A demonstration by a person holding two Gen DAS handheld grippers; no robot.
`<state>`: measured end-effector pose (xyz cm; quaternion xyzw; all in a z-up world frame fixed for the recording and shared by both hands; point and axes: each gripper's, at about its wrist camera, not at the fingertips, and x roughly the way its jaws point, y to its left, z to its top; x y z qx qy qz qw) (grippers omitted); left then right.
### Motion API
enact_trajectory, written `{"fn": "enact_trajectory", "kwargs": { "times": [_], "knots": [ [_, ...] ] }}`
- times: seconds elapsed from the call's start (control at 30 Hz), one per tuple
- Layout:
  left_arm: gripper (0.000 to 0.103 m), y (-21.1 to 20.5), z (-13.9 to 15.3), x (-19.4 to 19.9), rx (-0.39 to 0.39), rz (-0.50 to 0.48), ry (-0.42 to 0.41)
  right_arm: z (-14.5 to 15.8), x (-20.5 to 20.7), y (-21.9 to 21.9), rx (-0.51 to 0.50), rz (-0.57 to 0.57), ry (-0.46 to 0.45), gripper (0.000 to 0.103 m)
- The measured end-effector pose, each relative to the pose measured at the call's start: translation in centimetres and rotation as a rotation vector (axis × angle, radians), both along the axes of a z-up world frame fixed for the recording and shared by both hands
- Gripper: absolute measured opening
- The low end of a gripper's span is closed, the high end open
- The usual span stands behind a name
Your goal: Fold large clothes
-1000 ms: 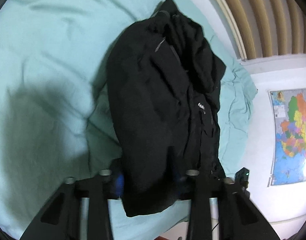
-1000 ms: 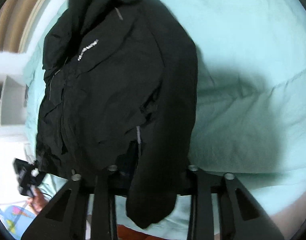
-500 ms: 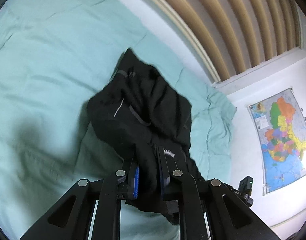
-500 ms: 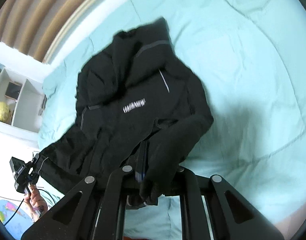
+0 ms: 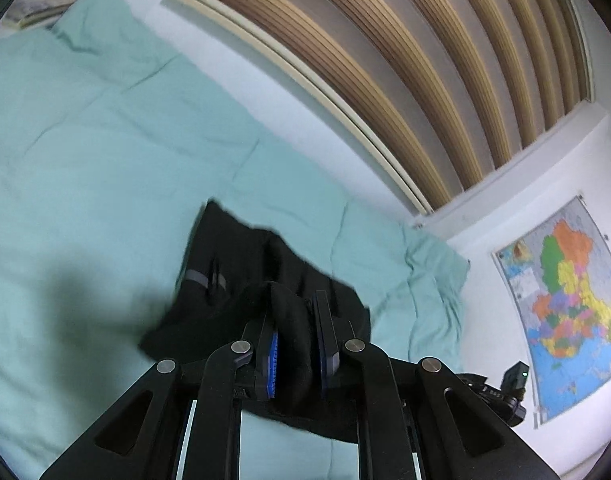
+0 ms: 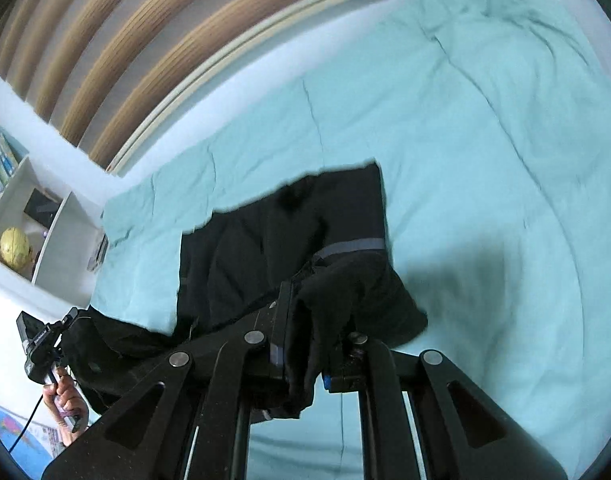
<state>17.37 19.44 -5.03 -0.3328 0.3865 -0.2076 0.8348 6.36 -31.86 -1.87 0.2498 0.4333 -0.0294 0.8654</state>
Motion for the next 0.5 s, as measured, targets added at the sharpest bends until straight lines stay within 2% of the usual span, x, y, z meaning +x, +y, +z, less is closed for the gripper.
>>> {"fn": "enact_trajectory", "kwargs": {
  "times": [0.17,0.23,0.3,0.37,0.5],
  "knots": [
    [0.015,-1.4,-1.4,8.3,0.039,0.032,0.024,-0.6,8.2,-1.9,-0.013,-0.008,0.025,0.014],
    [0.015,-2.2,-2.6,11.9,0.058,0.042,0.048,-1.4,11.0,-2.4,-0.017,-0.014,0.049,0.014],
    [0.015,-3.3,-4.8,15.8,0.09,0.052,0.087,-3.0,14.2,-3.0,-0.001,-0.03,0.078,0.019],
    [0.017,-4.0,-6.9,18.2,0.122,0.059,0.13,-6.0,17.6,-4.1,0.047,-0.06,0.122,0.023],
    [0.019,-5.9,-13.2,23.1,0.205,0.066,0.272,-12.5,22.3,-5.9,0.114,-0.11,0.233,0.027]
  ]
}}
